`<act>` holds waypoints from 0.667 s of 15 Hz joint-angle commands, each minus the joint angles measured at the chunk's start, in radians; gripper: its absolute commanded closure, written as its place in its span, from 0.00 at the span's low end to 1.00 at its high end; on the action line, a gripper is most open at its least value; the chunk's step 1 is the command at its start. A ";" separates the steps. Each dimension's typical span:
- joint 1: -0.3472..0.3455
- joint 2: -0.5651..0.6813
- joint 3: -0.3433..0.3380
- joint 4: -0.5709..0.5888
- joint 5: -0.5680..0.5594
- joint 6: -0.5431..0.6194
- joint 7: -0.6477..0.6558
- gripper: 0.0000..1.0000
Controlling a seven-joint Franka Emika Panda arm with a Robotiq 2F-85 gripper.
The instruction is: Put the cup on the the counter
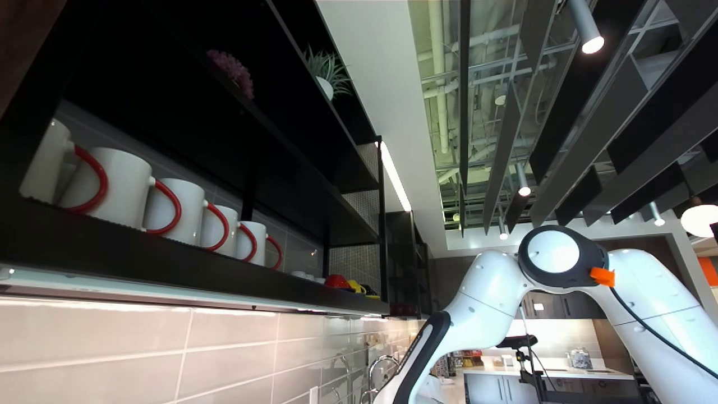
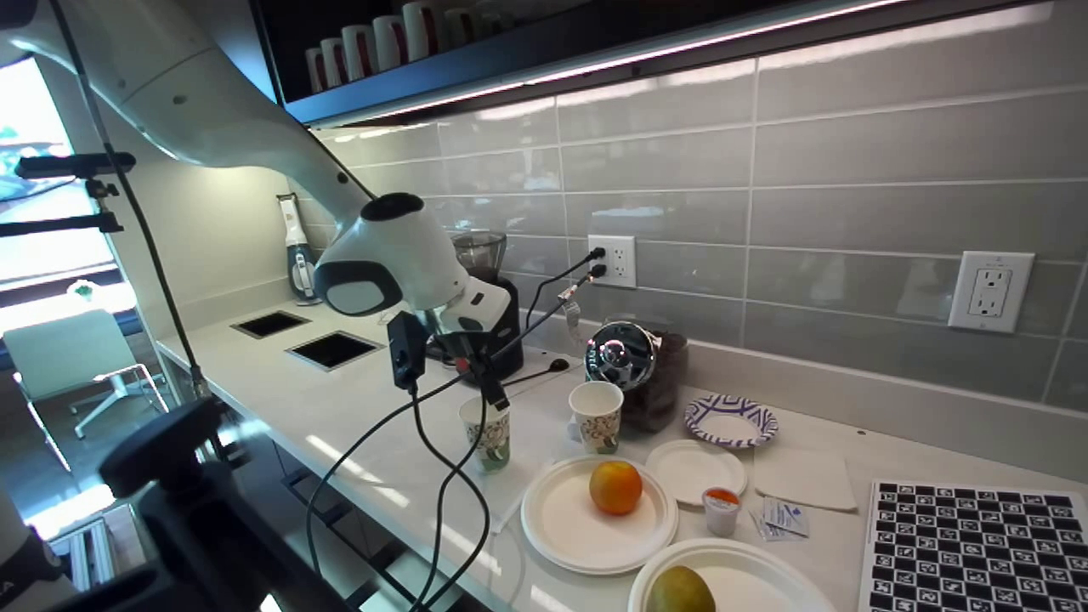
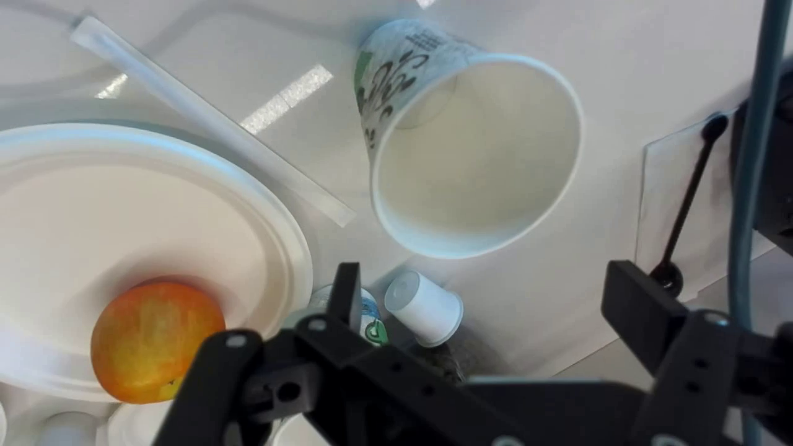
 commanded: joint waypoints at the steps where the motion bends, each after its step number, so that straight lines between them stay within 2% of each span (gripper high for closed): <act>1: 0.030 -0.098 -0.074 -0.074 -0.138 -0.112 0.066 0.00; 5: 0.059 -0.169 -0.147 -0.098 -0.351 -0.244 0.147 0.00; 10: 0.095 -0.237 -0.175 -0.101 -0.483 -0.344 0.198 0.00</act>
